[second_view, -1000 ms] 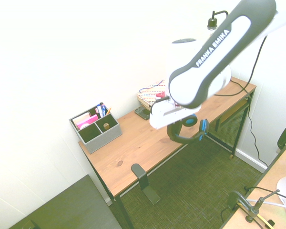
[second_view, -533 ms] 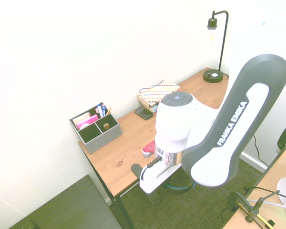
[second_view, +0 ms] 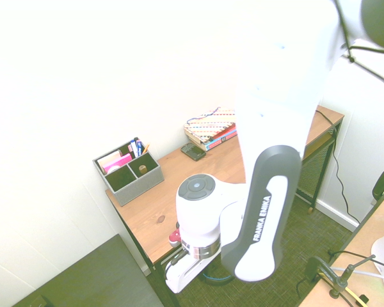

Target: Hang the headphone

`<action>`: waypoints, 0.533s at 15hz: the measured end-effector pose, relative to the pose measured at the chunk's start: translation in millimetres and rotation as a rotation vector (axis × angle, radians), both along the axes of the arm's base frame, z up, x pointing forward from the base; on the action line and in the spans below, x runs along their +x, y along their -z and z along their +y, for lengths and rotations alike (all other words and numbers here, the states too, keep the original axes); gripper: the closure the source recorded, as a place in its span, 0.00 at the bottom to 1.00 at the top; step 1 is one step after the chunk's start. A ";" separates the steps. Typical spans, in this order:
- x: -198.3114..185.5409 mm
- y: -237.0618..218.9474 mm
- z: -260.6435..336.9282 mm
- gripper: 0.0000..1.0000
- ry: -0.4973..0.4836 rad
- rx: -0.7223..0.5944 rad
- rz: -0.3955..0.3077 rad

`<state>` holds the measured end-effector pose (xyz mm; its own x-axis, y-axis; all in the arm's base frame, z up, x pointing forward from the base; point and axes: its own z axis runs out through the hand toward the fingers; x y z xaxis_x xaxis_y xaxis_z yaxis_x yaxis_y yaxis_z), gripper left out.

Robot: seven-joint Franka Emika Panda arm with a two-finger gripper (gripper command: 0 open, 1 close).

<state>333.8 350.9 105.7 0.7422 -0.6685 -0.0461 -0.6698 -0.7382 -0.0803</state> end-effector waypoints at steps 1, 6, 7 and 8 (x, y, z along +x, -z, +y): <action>9.0 13.9 2.5 1.00 0.015 -0.010 0.002; 31.8 45.6 -3.7 0.00 0.066 -0.079 -0.002; 31.0 47.8 -4.2 0.00 0.069 -0.085 -0.001; 30.1 49.1 -4.3 0.00 0.074 -0.086 0.001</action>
